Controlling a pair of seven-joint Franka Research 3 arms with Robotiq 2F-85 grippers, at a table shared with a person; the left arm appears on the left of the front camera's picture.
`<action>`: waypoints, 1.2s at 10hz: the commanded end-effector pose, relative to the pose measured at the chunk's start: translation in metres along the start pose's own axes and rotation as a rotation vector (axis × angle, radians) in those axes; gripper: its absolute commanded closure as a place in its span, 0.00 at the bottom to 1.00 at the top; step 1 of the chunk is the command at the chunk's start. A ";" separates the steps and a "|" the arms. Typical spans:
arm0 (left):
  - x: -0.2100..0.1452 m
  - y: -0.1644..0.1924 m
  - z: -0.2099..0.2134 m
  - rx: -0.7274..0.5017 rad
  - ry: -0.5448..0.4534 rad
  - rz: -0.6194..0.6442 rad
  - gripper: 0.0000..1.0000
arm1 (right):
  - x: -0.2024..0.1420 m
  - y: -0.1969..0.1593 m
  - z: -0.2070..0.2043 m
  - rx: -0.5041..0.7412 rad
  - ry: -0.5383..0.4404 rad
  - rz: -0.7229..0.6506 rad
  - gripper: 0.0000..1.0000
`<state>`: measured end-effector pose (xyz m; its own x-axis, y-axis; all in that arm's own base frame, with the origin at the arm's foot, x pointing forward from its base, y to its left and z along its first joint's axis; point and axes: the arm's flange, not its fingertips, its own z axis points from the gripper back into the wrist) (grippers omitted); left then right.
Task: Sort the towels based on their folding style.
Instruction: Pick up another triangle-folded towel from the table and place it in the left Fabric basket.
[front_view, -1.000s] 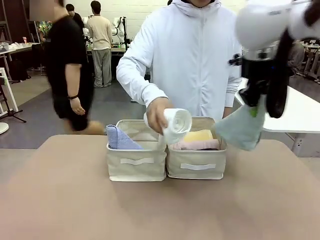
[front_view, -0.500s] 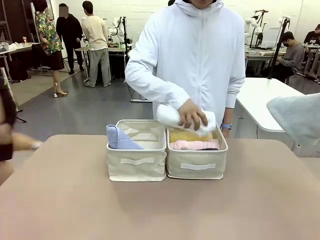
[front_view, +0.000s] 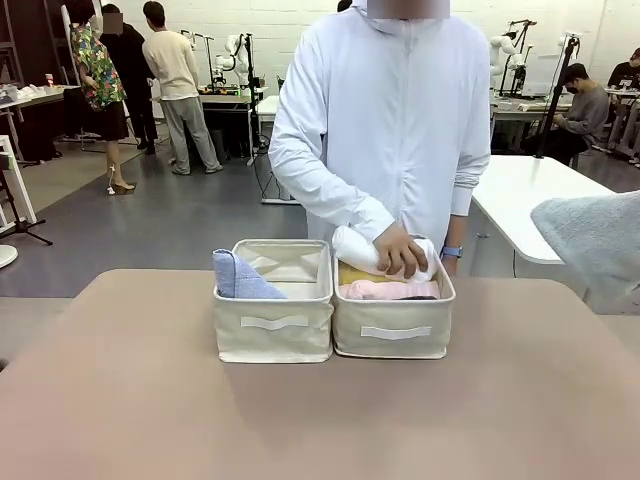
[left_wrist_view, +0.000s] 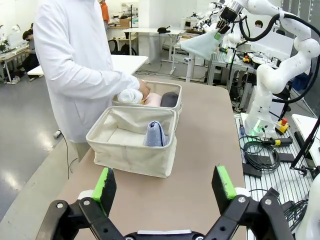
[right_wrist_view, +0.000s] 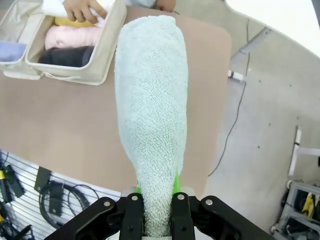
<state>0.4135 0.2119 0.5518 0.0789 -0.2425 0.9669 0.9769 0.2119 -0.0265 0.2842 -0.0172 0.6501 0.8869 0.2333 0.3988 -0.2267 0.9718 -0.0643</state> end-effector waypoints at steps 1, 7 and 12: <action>0.001 0.000 0.002 0.005 -0.008 -0.012 0.00 | 0.000 -0.001 0.003 -0.001 -0.006 -0.001 0.86; 0.001 0.000 0.002 0.005 -0.008 -0.012 0.00 | 0.000 -0.001 0.003 -0.001 -0.006 -0.001 0.86; 0.001 0.000 0.002 0.005 -0.008 -0.012 0.00 | 0.000 -0.001 0.003 -0.001 -0.006 -0.001 0.86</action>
<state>0.4135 0.2119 0.5518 0.0789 -0.2425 0.9669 0.9769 0.2119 -0.0265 0.2841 -0.0172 0.6502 0.8867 0.2332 0.3991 -0.2267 0.9718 -0.0644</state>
